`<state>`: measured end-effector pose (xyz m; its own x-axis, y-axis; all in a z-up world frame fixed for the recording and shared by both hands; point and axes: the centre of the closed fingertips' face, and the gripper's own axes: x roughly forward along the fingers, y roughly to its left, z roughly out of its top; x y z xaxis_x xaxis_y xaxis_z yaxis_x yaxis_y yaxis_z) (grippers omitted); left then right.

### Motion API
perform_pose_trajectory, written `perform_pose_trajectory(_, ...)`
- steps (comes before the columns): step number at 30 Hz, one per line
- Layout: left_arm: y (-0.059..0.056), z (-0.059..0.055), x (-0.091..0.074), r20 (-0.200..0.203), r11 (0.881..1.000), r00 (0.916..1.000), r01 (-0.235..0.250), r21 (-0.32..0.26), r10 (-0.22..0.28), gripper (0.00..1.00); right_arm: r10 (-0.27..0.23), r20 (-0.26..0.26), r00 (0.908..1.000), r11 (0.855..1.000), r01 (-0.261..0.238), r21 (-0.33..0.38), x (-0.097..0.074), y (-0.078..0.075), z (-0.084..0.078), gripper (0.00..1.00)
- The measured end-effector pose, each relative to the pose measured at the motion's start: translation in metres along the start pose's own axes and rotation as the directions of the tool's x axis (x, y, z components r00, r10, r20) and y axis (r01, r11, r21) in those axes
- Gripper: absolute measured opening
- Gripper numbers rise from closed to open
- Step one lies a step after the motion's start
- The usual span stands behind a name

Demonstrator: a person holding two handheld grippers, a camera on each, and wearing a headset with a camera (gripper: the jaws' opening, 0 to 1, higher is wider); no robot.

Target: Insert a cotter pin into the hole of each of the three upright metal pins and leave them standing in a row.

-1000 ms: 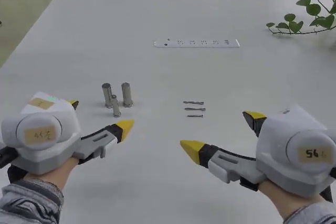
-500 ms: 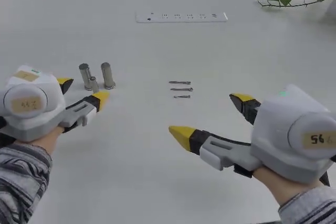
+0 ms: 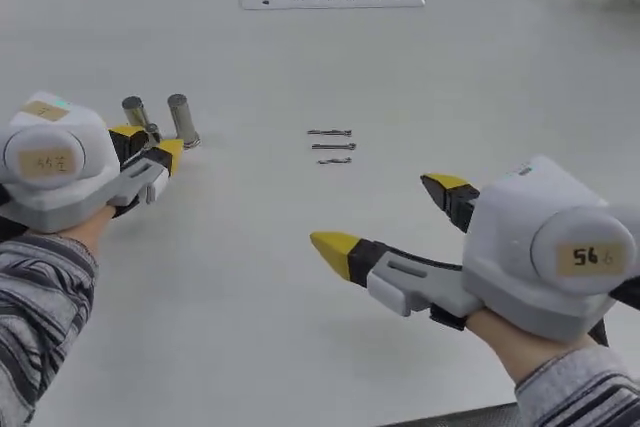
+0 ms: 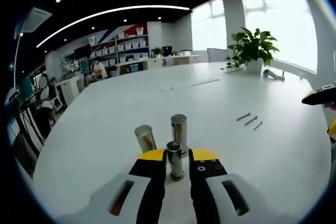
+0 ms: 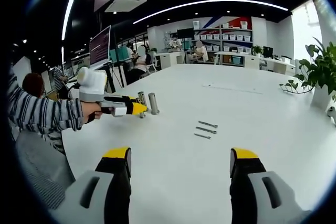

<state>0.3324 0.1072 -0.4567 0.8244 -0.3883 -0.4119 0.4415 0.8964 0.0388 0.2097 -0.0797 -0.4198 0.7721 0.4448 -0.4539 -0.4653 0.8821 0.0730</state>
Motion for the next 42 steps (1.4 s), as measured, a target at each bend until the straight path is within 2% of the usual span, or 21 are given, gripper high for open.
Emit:
perform_pose_trajectory(8,0.004,-0.006,0.004,-0.01,0.999,0.9999,-0.014,-0.034,0.014,0.06,0.0,0.002,1.0,1.0,0.0,0.003,0.001,0.0,0.0,0.74)
perform_pose_trajectory(17,0.002,-0.005,0.003,-0.009,0.998,0.9997,-0.022,-0.054,0.022,0.05,-0.006,0.009,0.9999,1.0,0.006,-0.006,0.001,0.0,0.002,0.75)
perform_pose_trajectory(23,-0.011,0.0,-0.002,0.005,0.999,1.0,0.005,-0.046,-0.004,0.05,-0.001,0.016,0.9999,1.0,0.001,-0.004,0.001,0.002,0.004,0.75)
perform_pose_trajectory(35,-0.058,-0.001,-0.004,0.002,0.996,0.9981,0.062,-0.06,-0.061,0.05,0.012,0.014,0.9998,1.0,-0.011,-0.005,0.001,0.005,0.004,0.74)
perform_pose_trajectory(42,-0.074,-0.002,-0.004,0.004,0.995,0.9969,0.078,-0.066,-0.078,0.05,0.013,0.021,0.9997,1.0,-0.013,-0.002,0.0,0.006,0.006,0.73)
